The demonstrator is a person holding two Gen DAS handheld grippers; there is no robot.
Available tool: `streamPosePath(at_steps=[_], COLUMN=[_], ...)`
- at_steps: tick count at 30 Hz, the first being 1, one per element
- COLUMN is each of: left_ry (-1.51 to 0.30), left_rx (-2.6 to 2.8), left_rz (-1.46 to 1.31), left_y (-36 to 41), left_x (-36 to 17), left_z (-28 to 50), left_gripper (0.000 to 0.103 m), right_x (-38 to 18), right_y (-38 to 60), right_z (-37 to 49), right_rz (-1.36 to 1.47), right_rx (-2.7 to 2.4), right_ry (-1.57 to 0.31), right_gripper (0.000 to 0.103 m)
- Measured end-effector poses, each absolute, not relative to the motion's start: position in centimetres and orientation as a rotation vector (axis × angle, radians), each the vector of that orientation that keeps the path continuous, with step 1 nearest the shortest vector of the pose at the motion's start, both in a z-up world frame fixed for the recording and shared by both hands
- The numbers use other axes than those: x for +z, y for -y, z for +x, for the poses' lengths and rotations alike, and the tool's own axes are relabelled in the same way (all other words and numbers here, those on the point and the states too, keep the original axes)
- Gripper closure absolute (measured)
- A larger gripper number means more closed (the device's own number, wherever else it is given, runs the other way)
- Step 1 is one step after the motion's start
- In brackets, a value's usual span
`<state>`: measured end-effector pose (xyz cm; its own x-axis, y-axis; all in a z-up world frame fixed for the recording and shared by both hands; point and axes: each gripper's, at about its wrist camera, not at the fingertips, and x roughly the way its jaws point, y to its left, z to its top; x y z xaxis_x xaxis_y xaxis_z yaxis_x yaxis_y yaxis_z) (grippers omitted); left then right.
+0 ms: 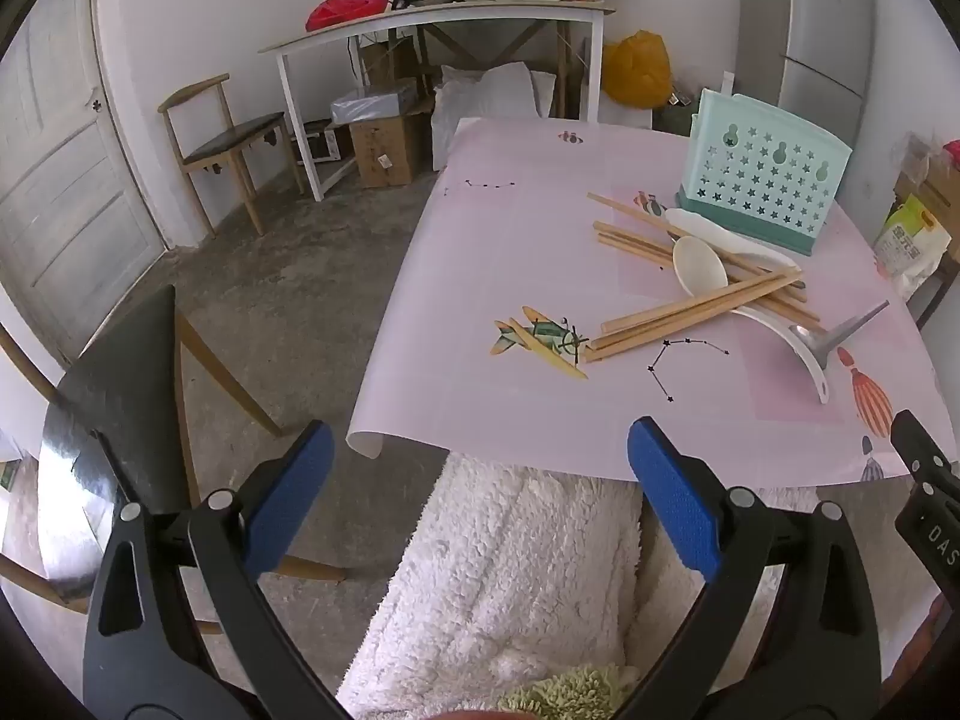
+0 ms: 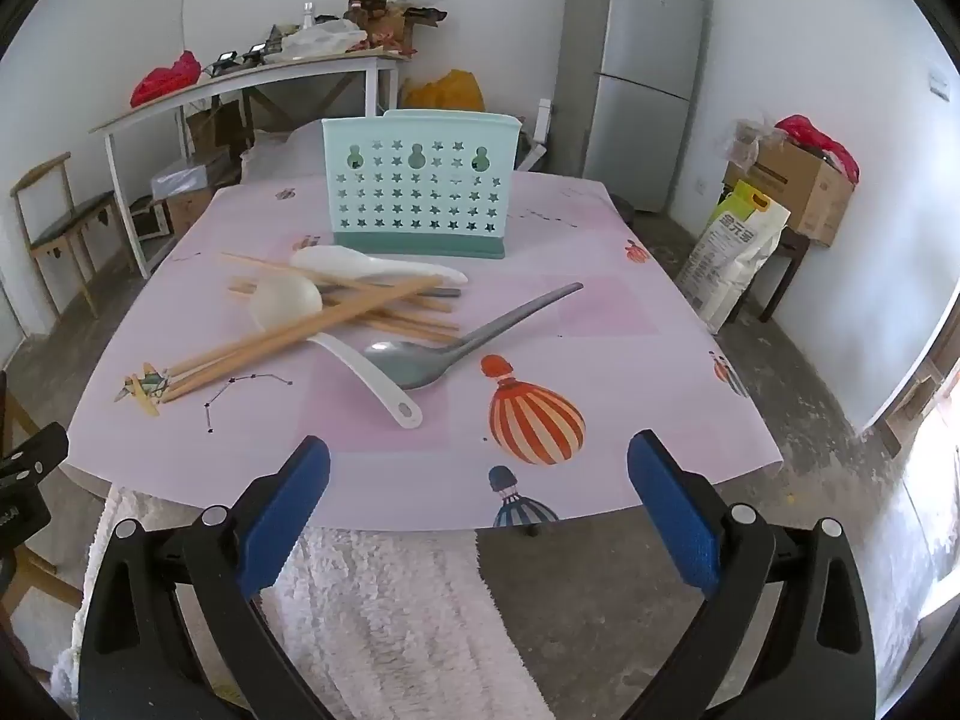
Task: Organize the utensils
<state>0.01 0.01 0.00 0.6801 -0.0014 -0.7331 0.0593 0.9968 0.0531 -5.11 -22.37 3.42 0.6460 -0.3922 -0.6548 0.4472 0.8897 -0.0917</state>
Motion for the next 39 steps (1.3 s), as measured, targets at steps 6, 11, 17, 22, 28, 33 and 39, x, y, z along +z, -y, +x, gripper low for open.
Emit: streamPosePath(at_steps=[6,11,17,22,28,33,39], left_ry=[-0.819,-0.816,-0.809,-0.81,-0.81,-0.81,-0.811], left_rx=[-0.04,-0.037,-0.039,-0.039,-0.04,-0.04,-0.041], left_rz=[0.074,0.072,0.073,0.072,0.071,0.07,0.069], left_y=[0.06,0.09,0.07,0.09,0.1,0.06,0.07], left_x=[-0.05,-0.06,0.0,-0.01,-0.02,-0.01,-0.03], left_z=[0.02,0.02,-0.07,-0.08,-0.1,-0.08,-0.07], left_gripper=[0.008,0.008,0.008,0.008,0.009,0.008,0.008], right_x=[3.55,3.34,3.69,3.75,3.67,3.65,3.65], right_y=[22.22,21.98,21.99,22.07,21.84,21.82,21.75], right_z=[-5.08,-4.89,-4.94,-4.96,-4.77,-4.78,-4.72], right_rz=[0.084,0.085,0.091,0.091,0.089,0.089,0.087], right_rx=[-0.48,-0.48,-0.475,-0.474,-0.472,-0.472,-0.473], right_ry=[-0.724,-0.725,-0.722,-0.723,-0.725,-0.725,-0.728], right_gripper=[0.006,0.006,0.006,0.006,0.006,0.006,0.006])
